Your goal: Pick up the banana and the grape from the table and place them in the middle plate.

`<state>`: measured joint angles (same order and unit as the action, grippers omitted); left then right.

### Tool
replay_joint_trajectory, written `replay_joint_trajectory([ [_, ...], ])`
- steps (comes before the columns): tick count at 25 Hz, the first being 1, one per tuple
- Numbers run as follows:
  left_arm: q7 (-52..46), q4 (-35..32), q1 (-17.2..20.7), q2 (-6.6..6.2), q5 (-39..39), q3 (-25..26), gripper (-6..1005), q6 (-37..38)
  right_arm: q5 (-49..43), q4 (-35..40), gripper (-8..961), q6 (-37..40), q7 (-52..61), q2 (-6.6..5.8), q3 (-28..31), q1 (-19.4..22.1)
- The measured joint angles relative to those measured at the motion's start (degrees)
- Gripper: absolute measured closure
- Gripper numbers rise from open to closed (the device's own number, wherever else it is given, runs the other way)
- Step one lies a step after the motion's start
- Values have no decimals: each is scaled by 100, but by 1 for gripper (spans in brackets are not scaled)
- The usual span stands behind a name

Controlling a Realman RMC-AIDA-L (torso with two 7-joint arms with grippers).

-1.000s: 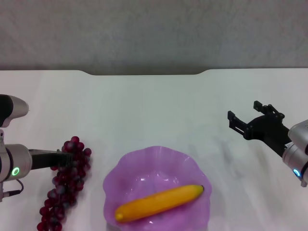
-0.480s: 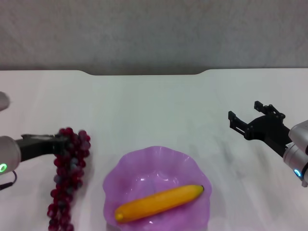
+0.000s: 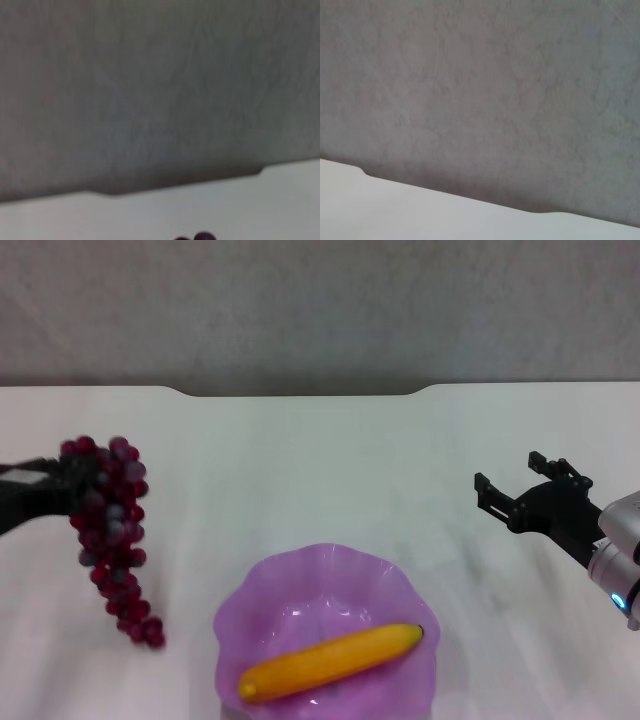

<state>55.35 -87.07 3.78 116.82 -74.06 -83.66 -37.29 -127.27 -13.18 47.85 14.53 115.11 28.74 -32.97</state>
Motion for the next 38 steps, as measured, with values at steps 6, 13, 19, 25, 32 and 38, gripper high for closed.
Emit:
replay_joint_trajectory([
  [6,1404,-621,554,1,-1372,140,861,-60,0,-1,92,-26,-3,3,0,8],
  [13,2748,-1077,1024,-4,-3214,301,861,-1050,0,5,92,-38,-4,3,3,11],
  [19,3394,-986,977,-3,-3907,329,863,-2407,0,9,92,-39,-3,-4,9,7],
  [25,3565,-636,742,11,-3882,-113,864,-2285,0,8,92,-39,-3,-6,1,-13],
  [32,3687,-661,630,6,-3549,-970,865,-1634,0,8,92,-39,-3,-7,0,-13],
  [38,3627,-694,560,-4,-3210,-1640,866,-604,0,8,92,-39,-3,-6,0,-30],
])
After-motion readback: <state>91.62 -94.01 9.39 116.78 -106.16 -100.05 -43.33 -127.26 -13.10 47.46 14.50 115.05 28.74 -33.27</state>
